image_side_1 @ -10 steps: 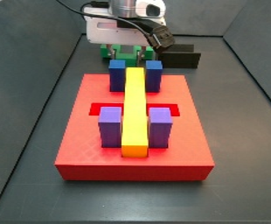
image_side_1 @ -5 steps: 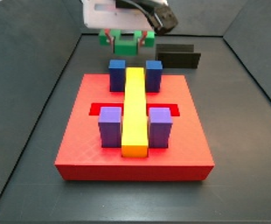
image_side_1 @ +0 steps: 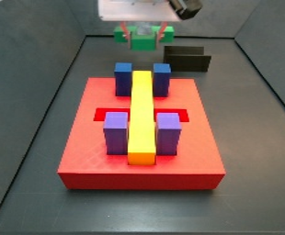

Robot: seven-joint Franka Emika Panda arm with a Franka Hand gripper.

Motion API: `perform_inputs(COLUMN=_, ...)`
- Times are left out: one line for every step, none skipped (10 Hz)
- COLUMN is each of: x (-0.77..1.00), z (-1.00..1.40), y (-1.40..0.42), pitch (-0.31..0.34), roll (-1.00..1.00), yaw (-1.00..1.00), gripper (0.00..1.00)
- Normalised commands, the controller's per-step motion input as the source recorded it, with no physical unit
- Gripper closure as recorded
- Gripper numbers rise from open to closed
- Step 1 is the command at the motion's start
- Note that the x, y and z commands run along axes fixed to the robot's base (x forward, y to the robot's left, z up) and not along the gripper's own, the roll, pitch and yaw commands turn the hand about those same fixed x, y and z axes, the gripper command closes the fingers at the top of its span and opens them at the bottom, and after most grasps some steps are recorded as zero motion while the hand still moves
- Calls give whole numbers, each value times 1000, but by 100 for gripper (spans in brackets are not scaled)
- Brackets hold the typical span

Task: Pick up the green object. Move up. Place the green object on the fixture. Regrasp the green object. Move to above the board. Insert the green object.
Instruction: Place the green object on the fixture.

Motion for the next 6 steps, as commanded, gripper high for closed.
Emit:
perform_inputs(x=651, z=237, y=149, pitch=-200, roll=-1000, yaw=-131, gripper=100)
perform_inputs(x=677, z=237, y=117, pitch=-154, roll=-1000, yaw=-131, gripper=100)
perform_inputs(x=709, z=274, y=86, pitch=-17, roll=-1000, yaw=-89, gripper=100)
perform_inputs(x=654, z=306, y=109, pitch=117, roll=-1000, yaw=0, gripper=100)
perform_inputs(x=603, z=320, y=114, pitch=286, roll=-1000, yaw=0, gripper=100)
perform_inputs(x=620, z=294, y=86, pitch=286, roll=-1000, yaw=0, gripper=100)
